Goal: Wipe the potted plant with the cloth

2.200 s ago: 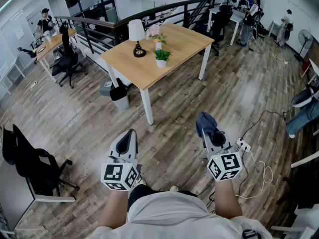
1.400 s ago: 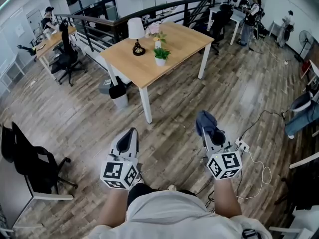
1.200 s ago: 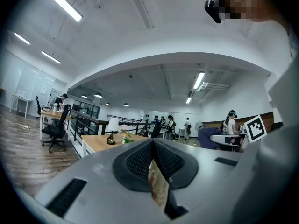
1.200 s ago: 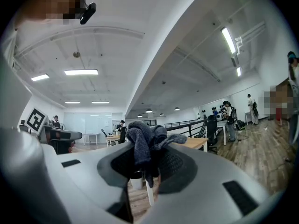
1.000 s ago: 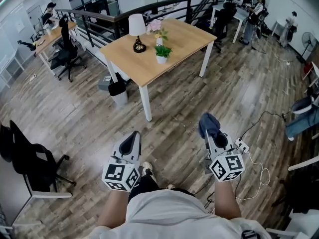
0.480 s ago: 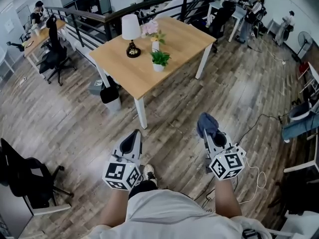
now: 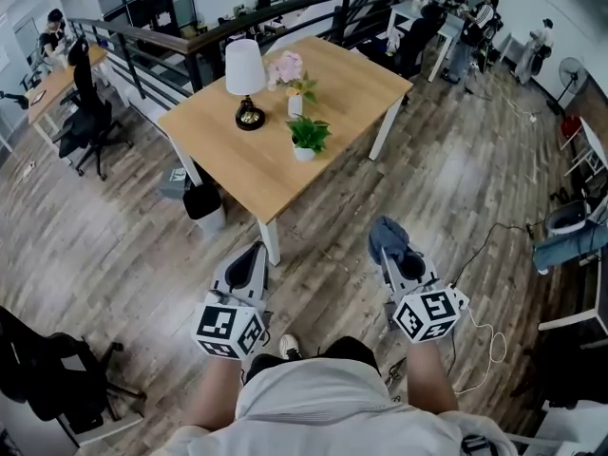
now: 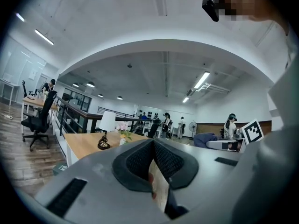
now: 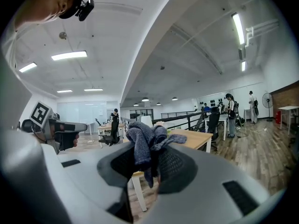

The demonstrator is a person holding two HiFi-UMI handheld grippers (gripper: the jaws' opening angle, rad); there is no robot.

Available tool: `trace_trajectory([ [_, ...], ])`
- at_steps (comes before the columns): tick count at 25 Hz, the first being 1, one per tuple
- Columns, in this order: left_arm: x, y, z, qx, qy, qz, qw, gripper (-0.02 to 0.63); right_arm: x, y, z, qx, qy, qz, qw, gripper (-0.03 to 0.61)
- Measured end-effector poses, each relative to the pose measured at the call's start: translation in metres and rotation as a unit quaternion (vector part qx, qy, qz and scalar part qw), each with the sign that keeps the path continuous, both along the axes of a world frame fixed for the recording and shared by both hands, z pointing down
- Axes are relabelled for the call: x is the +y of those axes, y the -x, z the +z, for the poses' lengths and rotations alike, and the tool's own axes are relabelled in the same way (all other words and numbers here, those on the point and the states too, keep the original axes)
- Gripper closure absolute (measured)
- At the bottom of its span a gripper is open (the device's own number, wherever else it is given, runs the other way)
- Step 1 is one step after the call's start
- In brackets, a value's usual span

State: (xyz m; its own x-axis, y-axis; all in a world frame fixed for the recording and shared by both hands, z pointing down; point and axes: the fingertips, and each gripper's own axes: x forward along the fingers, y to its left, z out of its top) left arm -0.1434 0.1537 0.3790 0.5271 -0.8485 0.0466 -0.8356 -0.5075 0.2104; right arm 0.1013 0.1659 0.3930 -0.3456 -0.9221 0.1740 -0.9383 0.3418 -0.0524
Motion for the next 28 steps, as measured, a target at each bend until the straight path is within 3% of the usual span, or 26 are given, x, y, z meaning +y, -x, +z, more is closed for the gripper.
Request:
trace_trajectory([
  [13,-0.110,-0.010,0.016,-0.005,0.023,-0.018,0.9996,0.598,-0.122,-0.003,0.021,-0.009,0.024,-0.033,0.999,0.425],
  [24,-0.236,-0.081,0.001,-0.023,0.016,-0.072,0.9970,0.598,-0.271,-0.083,0.021,-0.038,0.024,-0.075,0.996,0.425],
  [28,-0.264,-0.088,0.014,-0.026,0.040,-0.100,0.9938,0.598,-0.317,-0.098,0.032,-0.046,0.038,-0.093,0.994,0.425],
])
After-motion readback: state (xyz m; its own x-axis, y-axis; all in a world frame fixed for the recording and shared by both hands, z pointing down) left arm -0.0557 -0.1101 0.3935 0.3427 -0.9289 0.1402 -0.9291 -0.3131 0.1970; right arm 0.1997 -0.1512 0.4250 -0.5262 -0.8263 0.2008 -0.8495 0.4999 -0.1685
